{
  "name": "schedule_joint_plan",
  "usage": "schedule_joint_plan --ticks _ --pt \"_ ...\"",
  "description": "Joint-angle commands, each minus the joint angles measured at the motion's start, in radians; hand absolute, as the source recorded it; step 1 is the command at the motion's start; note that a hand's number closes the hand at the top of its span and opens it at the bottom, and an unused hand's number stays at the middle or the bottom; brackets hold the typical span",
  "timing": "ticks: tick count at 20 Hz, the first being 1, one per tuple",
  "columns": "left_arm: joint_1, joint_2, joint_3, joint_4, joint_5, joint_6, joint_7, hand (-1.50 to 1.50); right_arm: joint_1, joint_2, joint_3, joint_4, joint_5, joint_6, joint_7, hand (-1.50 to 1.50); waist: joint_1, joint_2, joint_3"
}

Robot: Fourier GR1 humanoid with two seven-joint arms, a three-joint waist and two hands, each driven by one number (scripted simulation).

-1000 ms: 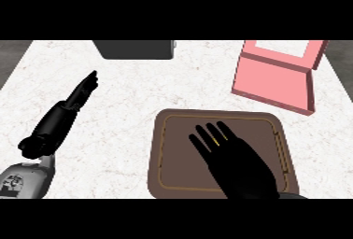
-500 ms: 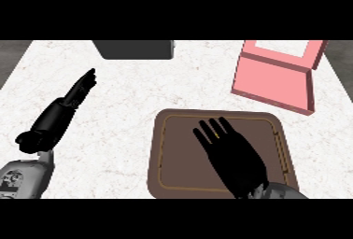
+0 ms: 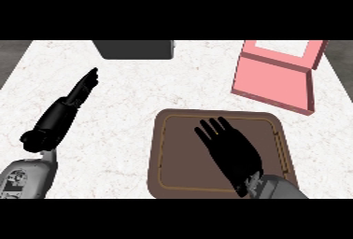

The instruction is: Pick the lemon from the tray and place it in the cardboard box

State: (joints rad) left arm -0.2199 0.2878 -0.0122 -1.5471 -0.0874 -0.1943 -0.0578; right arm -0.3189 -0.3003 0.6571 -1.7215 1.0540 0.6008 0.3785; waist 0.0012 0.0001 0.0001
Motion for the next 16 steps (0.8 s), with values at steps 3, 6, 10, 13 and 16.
schedule_joint_plan --ticks 3,6,10,13,16 --pt "0.016 -0.027 -0.001 -0.049 -0.037 0.002 0.018 0.00 0.033 0.014 -0.007 0.055 0.107 -0.033 -0.026 -1.50 0.000 -0.001 0.000" --pt "0.032 -0.029 0.006 -0.055 -0.045 -0.019 0.019 0.00 0.022 0.074 -0.023 0.070 0.140 -0.001 -0.012 -1.50 0.001 -0.001 0.000" --pt "0.004 -0.043 0.015 -0.099 -0.015 -0.034 0.097 0.00 -0.020 0.063 -0.091 0.209 0.132 -0.069 -0.118 -1.50 0.005 0.000 0.000" --pt "0.036 -0.044 0.026 -0.043 -0.038 -0.045 -0.005 0.00 -0.046 0.076 -0.131 0.231 0.137 -0.021 -0.161 -1.50 0.003 0.000 0.000" --pt "0.008 -0.083 -0.012 -0.067 -0.082 -0.001 0.051 0.00 -0.056 0.052 -0.097 0.319 0.169 -0.170 -0.281 1.50 0.005 0.001 0.000"
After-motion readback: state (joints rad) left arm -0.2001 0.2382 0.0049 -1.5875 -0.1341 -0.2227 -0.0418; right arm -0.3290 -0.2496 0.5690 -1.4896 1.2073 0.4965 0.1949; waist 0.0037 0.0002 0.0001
